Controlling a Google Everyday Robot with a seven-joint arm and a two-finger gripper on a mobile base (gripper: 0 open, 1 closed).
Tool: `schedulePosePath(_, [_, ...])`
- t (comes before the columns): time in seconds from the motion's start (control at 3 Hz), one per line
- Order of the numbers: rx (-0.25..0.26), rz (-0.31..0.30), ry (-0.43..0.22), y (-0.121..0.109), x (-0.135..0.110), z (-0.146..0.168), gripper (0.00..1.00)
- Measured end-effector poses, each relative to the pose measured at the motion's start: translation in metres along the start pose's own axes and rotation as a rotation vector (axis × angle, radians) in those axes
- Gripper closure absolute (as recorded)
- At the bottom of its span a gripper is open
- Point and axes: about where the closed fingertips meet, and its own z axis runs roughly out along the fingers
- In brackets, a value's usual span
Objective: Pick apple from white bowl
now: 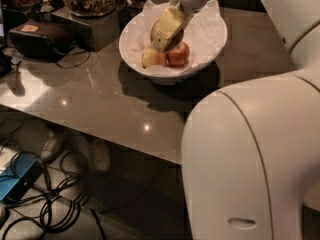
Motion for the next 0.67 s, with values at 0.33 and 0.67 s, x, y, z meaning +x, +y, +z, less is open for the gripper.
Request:
schedulePosePath(0.33, [0.003,-0.057,-0.018,0.014,-0.005,-0.013,1.00])
schedulePosePath(0.67, [0.002,-0.103,-0.030,0.028,-0.003,-0.024,1.00])
